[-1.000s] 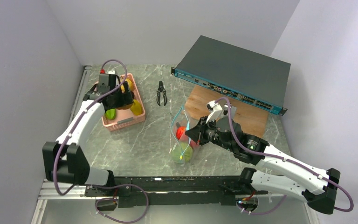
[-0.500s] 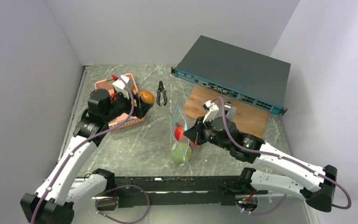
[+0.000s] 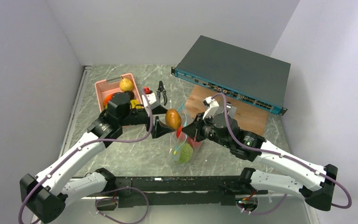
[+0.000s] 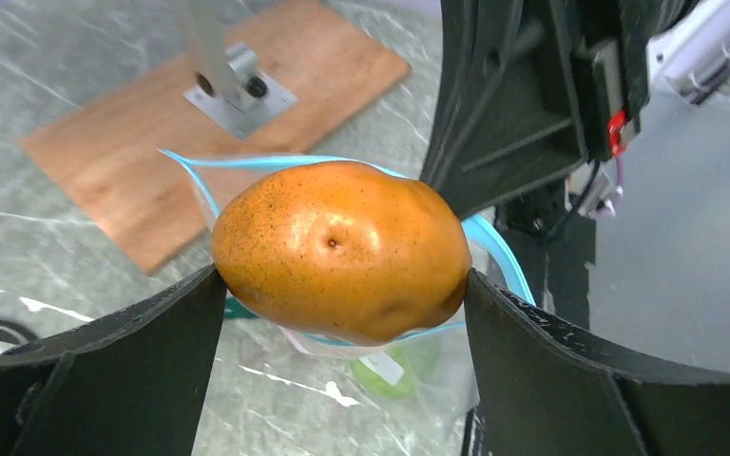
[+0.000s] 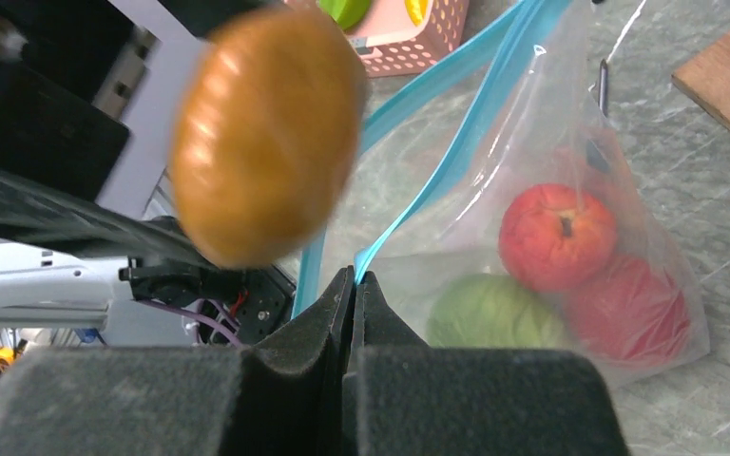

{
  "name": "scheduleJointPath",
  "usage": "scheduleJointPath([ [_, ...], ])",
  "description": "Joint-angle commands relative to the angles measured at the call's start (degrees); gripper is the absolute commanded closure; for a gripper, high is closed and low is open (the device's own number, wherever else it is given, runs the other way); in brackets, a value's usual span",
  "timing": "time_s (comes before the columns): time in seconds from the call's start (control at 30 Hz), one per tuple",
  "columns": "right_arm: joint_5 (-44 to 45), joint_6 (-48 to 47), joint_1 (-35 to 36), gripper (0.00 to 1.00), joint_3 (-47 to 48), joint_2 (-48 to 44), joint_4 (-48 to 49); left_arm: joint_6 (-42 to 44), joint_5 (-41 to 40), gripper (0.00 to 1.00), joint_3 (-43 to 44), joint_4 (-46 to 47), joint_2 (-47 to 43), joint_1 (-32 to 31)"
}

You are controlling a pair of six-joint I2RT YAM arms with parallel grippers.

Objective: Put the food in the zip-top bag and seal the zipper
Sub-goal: Place the fake vegetable in the zipper food storage bag.

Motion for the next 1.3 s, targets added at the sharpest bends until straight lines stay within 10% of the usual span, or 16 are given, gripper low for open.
scheduleJointPath([
  [0.0,-0.88,-0.61,0.23,1.00,4.34,-0.58,2.99,3.99,2.26,0.37,3.68,-3.28,2.71,-3.12],
  [0.8,-1.26,0.42,0.34,1.00,3.71,-4.75,2.80,10.66,-3.45,0.31,9.62,-15.71,10.87,-7.83],
  [1.07,-0.90,0.25,0.28,1.00,2.52,-4.53,3.16,11.97,2.19,0.01,7.79,-14.00,8.65,-8.06],
  [1.27,-0.85,0.80,0.29,1.00,0.39,-5.20,4.10,11.38,0.93,0.00,6.81,-12.71,7.66,-8.07],
])
